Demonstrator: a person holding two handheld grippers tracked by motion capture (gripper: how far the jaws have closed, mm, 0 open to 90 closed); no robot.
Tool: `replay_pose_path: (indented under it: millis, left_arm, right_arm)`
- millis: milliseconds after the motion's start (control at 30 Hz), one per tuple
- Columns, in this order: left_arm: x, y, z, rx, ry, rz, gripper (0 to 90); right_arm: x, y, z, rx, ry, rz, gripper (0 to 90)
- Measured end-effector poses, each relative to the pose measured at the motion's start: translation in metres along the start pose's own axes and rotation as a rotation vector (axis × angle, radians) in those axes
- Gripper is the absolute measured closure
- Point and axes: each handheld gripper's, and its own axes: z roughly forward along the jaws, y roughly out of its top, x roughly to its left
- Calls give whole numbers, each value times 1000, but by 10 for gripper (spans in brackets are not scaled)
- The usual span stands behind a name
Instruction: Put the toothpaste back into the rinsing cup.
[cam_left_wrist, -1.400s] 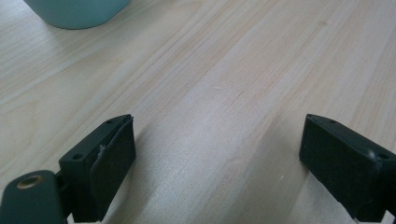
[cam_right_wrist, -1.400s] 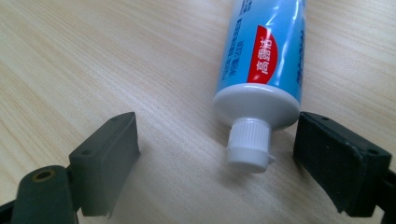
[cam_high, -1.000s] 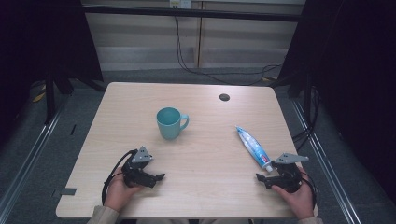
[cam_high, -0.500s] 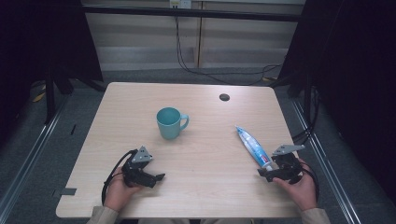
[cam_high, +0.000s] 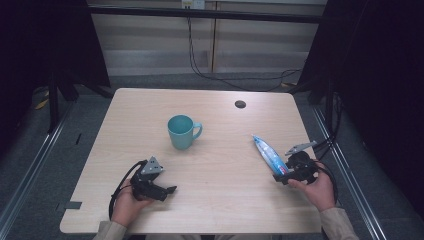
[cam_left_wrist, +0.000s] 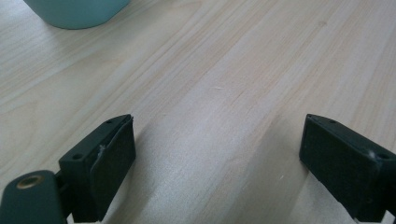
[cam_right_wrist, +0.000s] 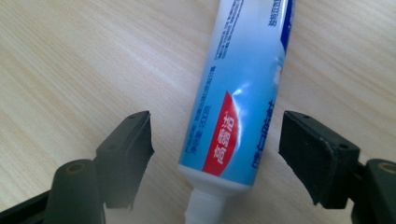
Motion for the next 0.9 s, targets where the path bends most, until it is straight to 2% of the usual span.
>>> replay_pose_path:
  millis: [400, 500, 567, 900]
  left_arm:
    - [0, 0, 0, 2, 1, 0, 103]
    - [0, 0, 0, -1, 1, -1, 103]
    - [0, 0, 0, -1, 1, 0, 103]
    - [0, 0, 0, 0, 1, 0, 103]
  right_arm:
    - [-5, 18, 5, 81, 7, -11, 296]
    - [-4, 21, 6, 88, 10, -10, 295]
    - [-4, 23, 7, 88, 7, -26, 313]
    - [-8, 27, 11, 155, 11, 8, 369]
